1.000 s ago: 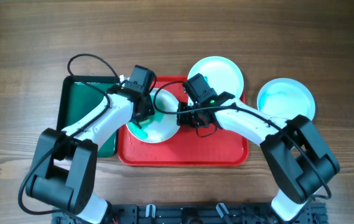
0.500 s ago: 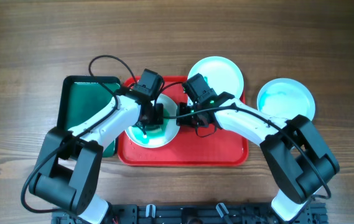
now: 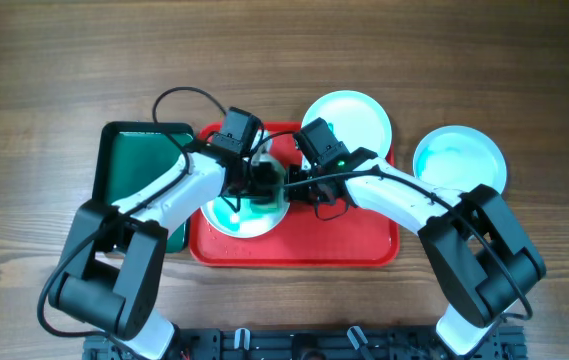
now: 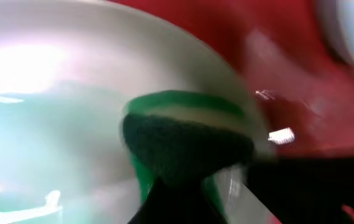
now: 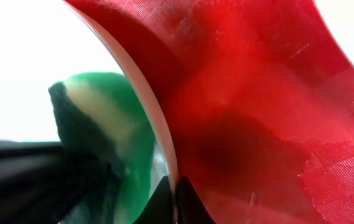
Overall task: Clean dirty plates on tray and stack at the side
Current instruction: 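Scrub the second plate with the sponge in the left gripper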
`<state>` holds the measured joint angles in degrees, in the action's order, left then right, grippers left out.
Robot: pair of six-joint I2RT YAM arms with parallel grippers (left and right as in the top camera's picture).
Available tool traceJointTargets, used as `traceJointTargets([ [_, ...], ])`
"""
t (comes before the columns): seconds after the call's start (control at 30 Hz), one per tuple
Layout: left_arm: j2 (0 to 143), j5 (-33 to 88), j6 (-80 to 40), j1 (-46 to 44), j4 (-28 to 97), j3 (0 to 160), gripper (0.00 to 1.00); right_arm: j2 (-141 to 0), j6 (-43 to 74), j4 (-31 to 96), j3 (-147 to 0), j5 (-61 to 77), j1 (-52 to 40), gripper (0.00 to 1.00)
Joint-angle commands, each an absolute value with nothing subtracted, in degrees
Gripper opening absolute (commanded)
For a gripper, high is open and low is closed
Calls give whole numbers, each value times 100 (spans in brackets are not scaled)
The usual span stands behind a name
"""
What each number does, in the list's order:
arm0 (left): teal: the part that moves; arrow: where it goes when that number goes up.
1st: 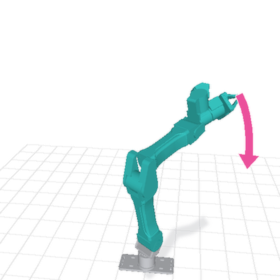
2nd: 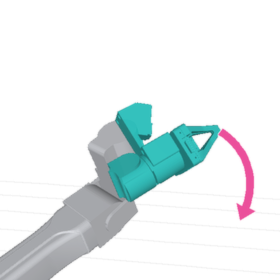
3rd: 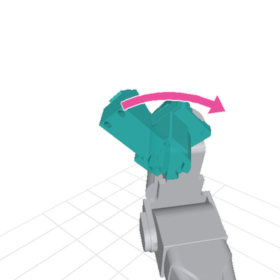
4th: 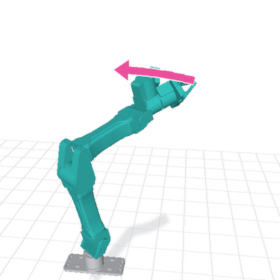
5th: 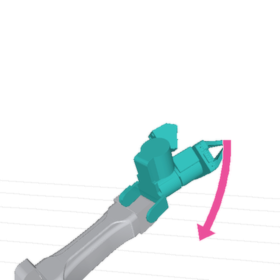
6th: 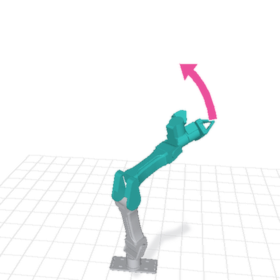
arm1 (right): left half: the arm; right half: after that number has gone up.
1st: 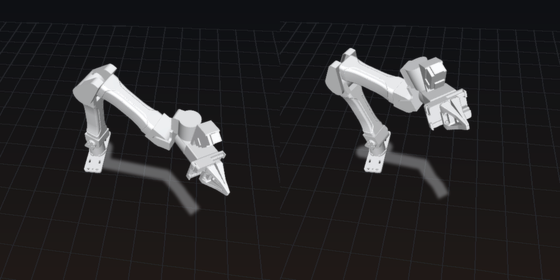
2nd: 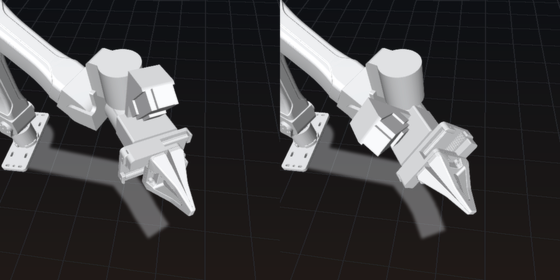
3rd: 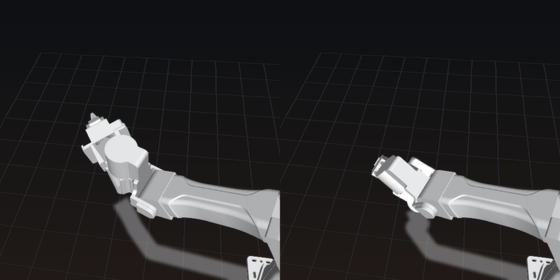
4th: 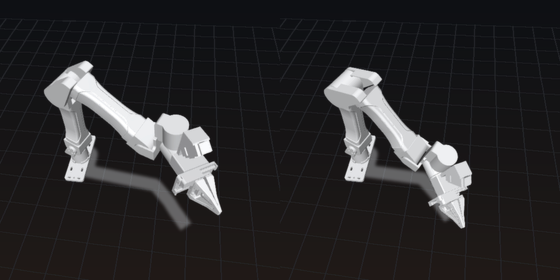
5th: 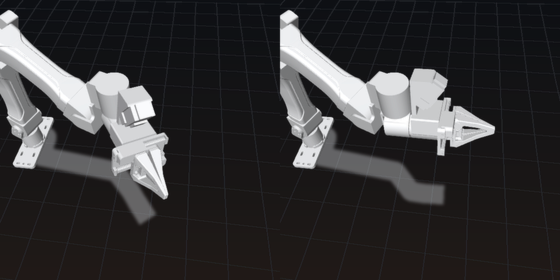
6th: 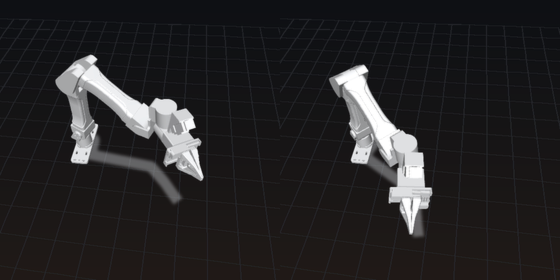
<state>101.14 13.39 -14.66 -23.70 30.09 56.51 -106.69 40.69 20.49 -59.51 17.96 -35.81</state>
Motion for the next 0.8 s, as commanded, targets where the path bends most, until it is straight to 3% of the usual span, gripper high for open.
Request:
traceJointTargets([
  [0.0,10217,-1715,-3212,-2357,3173,5581,4,-10744,4003,2058,-6042,1804,-3583,4],
  [0.17,10217,-1822,-4185,-2379,4313,5581,4,-10744,4003,2058,-6042,1804,-3583,4],
  [0.33,10215,2362,-1833,-2379,4412,5583,4,-10744,4001,2058,-6042,1811,-3583,4],
  [0.4,10215,2805,-1581,-2377,3881,5581,4,-10744,3979,2058,-6042,1813,-3583,4],
  [0.5,10215,2038,-1822,-2342,2917,5583,4,-10744,3986,2056,-6042,1811,-3583,4],
  [0.57,10215,-211,-2934,-2290,2825,5583,4,-10744,3981,2058,-6042,1811,-3583,4],
  [0.63,10215,-1186,-3540,-2259,3175,5581,4,-10744,3977,2069,-6042,1811,-3583,4],
  [0.7,10215,-1267,-3850,-2261,3701,5581,4,-10744,3983,2067,-6042,1811,-3583,4],
  [0.77,10215,-473,-3811,-2276,4340,5583,4,-10744,3986,2056,-6042,1813,-3583,4],
])
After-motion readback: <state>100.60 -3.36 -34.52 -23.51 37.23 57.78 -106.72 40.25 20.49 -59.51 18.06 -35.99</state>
